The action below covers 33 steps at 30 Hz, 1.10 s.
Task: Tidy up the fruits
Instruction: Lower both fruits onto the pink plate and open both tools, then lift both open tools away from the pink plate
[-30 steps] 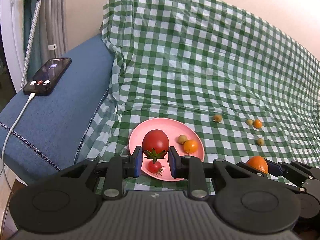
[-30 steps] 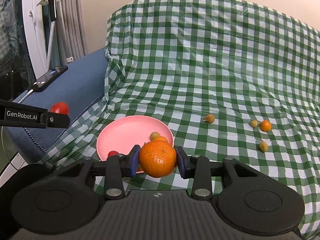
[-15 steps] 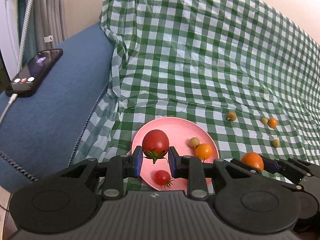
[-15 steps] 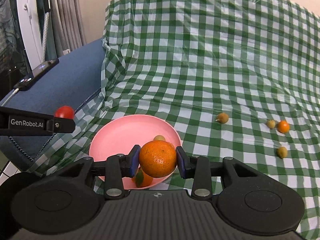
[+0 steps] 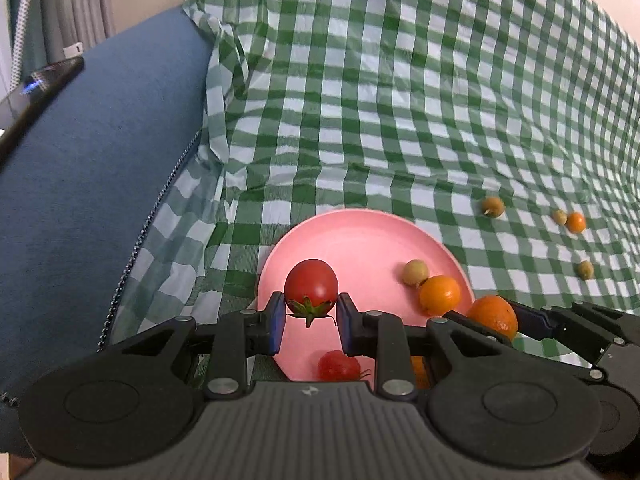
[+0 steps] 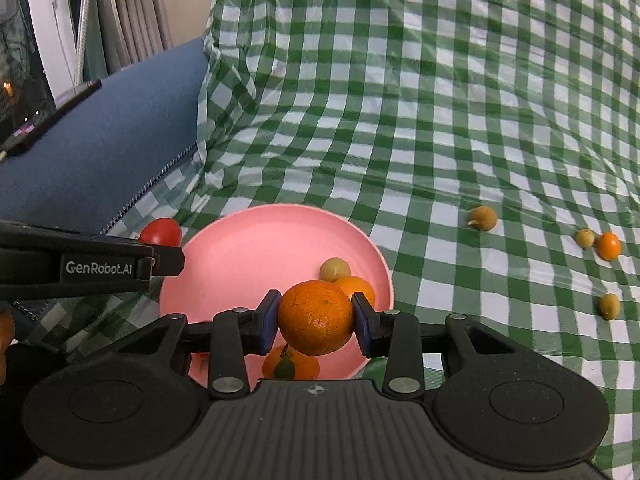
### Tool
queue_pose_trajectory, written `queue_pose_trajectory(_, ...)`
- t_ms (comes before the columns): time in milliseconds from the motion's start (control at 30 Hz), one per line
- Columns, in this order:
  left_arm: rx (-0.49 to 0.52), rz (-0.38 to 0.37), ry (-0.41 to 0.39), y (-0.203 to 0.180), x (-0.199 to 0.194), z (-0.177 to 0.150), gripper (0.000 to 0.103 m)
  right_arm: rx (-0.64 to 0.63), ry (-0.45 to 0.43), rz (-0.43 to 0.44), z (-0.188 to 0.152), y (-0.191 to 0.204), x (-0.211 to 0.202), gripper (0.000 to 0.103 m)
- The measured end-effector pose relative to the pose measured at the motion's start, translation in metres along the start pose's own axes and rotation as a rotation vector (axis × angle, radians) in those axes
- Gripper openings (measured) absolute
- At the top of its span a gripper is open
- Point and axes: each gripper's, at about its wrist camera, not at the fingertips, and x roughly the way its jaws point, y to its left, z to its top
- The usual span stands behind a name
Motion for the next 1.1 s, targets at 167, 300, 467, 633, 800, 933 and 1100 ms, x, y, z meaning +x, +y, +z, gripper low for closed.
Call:
queue_pose_trajectory(167, 0.026, -0.001, 0.031, 0.001, 0.018, 0.004, 0.030, -0.017, 0.022, -0.002, -0.001, 0.001, 0.018, 0.040)
queue_pose_trajectory(300, 0.050, -0.005, 0.052, -0.002, 0.030, 0.008, 0.030, -0.037, 0.040, 0.009, 0.001, 0.002, 0.030, 0.040)
queue_pose_trajectory(467, 0.046, 0.040, -0.046, 0.001, 0.013, 0.015, 0.099, -0.121, 0.005, 0.019, 0.006, 0.008, 0.018, 0.085)
queue_pose_trajectory(633, 0.088, 0.082, -0.099, 0.002, -0.028, 0.004, 0.103, -0.138, -0.015, -0.005, -0.002, 0.013, -0.018, 0.092)
queue_pose_trajectory(800, 0.063, 0.141, -0.066, 0.008, -0.070, -0.028, 0.103, -0.033, 0.058, 0.033, -0.022, 0.008, -0.061, 0.099)
queue_pose_trajectory(933, 0.066, 0.178, -0.077, 0.013, -0.096, -0.040, 0.103, 0.042, 0.060, 0.034, -0.028, 0.005, -0.094, 0.100)
queue_pose_trajectory(1100, 0.003, 0.178, -0.124, 0.012, -0.131, -0.056, 0.103, 0.044, -0.095, -0.015, -0.027, 0.007, -0.144, 0.102)
